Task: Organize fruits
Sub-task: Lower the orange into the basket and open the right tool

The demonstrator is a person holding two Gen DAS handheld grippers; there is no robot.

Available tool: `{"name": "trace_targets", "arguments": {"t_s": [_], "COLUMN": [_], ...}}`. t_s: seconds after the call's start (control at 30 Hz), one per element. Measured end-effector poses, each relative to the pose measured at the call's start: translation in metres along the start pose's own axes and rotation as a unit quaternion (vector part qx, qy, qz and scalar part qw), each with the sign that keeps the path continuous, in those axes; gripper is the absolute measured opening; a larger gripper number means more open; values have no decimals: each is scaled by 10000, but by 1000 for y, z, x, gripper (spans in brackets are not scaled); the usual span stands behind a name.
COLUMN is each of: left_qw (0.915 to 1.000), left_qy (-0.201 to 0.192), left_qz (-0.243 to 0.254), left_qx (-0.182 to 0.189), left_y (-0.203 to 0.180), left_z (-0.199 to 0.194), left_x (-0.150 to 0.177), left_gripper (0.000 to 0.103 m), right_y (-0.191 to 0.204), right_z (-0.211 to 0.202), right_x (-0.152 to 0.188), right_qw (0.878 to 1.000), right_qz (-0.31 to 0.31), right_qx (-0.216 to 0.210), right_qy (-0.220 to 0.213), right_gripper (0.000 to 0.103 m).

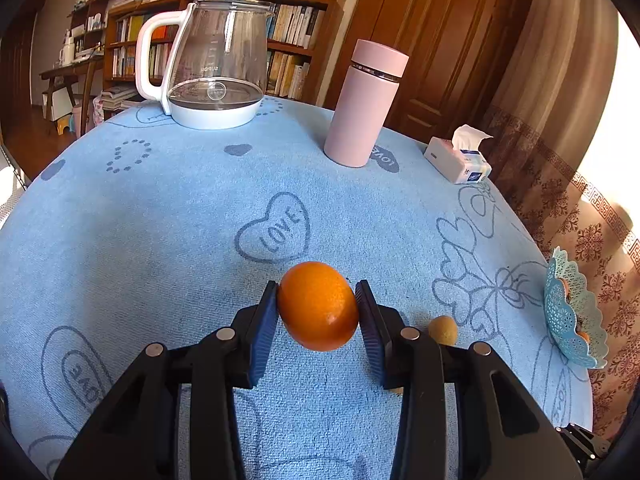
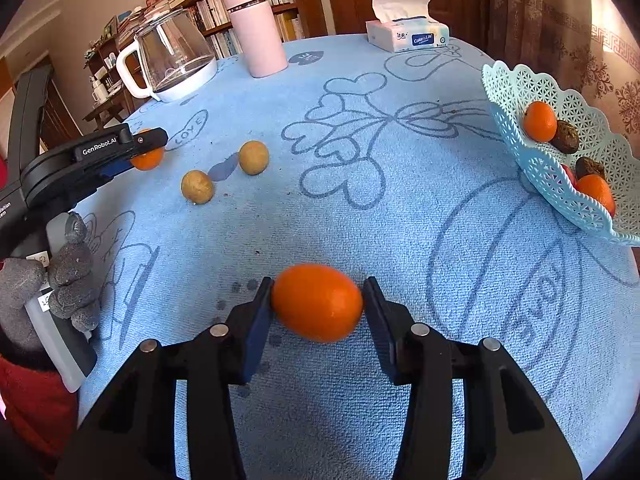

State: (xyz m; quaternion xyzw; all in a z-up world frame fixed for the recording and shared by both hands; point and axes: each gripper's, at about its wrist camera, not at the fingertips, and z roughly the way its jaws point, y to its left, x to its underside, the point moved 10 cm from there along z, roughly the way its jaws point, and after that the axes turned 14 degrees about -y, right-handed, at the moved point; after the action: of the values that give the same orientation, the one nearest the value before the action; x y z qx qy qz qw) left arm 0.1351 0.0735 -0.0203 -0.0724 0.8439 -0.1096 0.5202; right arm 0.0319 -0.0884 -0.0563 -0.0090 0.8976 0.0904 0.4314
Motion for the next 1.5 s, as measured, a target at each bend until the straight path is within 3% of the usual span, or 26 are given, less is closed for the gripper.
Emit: {"name": "trace_targets", "arguments": {"t_s": [0.53,0.8,1.1,1.5], "left_qw": [10000,10000,10000,9999], "left_qy": [2,2,11,24], "left_qz": [2,6,53,110], "left_qx": [13,13,-3,-11], "left_y": [-1,-1,-2,-2], "left_z": [-1,-1,0,1], "left_x": [0,0,4,4], "left_gripper": [39,39,39,39], "right_y": [-25,-76,-149,-223], "right_z": [-28,-58,-90,-83], "right_x": [-25,-50,-67,-69], "right_qw": [9984,9917,9756,9590], "right_qz": [311,633,990,1099], "right_qx": [171,658,1416,2226], "right_qy": [-448,-908,-1352,-1368], "right_gripper": [42,43,43,43]}}
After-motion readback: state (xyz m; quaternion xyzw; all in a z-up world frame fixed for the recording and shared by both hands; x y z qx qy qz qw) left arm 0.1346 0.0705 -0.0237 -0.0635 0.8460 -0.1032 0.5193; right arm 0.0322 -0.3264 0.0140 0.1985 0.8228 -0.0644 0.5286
